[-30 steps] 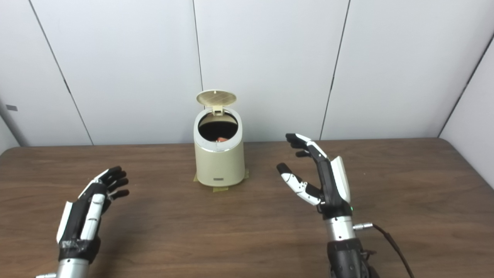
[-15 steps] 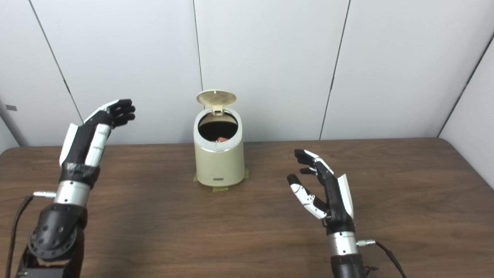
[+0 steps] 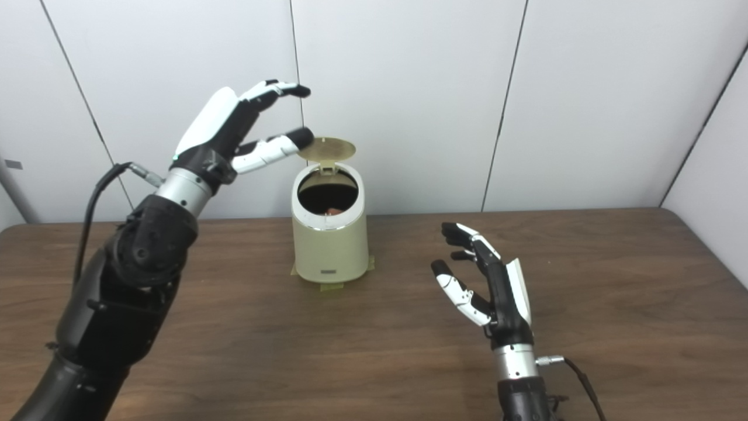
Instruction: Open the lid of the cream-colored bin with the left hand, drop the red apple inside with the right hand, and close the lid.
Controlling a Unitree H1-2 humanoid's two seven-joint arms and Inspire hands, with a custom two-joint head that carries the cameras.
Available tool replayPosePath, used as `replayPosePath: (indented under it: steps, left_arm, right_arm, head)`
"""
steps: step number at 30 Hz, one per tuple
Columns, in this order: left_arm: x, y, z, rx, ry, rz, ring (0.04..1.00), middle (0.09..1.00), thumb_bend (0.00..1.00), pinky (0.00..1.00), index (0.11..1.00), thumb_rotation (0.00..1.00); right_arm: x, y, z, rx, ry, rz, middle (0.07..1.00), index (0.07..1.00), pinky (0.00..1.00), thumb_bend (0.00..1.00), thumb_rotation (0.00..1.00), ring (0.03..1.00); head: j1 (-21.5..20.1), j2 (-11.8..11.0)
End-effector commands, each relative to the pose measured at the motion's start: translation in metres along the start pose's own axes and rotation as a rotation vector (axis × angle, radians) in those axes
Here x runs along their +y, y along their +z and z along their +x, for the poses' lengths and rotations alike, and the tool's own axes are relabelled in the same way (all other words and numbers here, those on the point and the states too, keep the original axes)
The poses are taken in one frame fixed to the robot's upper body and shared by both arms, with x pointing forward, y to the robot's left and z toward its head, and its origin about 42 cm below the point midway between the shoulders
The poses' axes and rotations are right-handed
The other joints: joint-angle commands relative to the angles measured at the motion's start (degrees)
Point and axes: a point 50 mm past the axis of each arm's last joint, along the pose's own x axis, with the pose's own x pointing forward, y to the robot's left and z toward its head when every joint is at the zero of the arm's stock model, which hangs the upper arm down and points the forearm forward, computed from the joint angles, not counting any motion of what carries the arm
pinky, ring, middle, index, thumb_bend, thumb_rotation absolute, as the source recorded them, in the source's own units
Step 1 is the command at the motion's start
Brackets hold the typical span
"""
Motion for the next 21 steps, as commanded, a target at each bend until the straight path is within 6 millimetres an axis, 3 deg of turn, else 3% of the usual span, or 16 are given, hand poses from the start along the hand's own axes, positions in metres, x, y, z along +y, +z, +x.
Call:
replayPosePath:
  steps: [1, 6, 13, 21]
  left_arm:
    - [0.026, 0.021, 0.019, -0.045, 0.086, 0.141, 1.000, 0.927, 0.96, 1.00, 0.877, 0.99]
    - [0.014, 0.029, 0.038, -0.040, 0.060, 0.333, 1.000, 0.894, 0.95, 1.00, 0.892, 1.00]
    - [-0.008, 0.025, 0.055, 0.003, 0.014, 0.433, 1.000, 0.881, 0.96, 1.00, 0.878, 0.94]
    - [-0.022, 0.018, 0.060, 0.030, -0.038, 0.478, 1.000, 0.889, 0.98, 1.00, 0.888, 0.94]
  right_arm:
    - [-0.003, -0.003, -0.002, -0.018, 0.011, -0.028, 0.768, 0.766, 0.67, 0.27, 0.62, 0.759]
    - [-0.003, -0.005, -0.002, -0.024, 0.020, -0.041, 0.766, 0.762, 0.66, 0.27, 0.63, 0.755]
    - [-0.002, -0.004, -0.004, -0.018, 0.026, -0.042, 0.765, 0.761, 0.66, 0.29, 0.62, 0.752]
    - [0.001, -0.002, -0.005, -0.014, 0.021, -0.038, 0.762, 0.758, 0.66, 0.29, 0.59, 0.750]
  head:
    - [0.02, -0.01]
    - [0.26, -0.23]
    - [0.21, -0.32]
    - [0.00, -0.56]
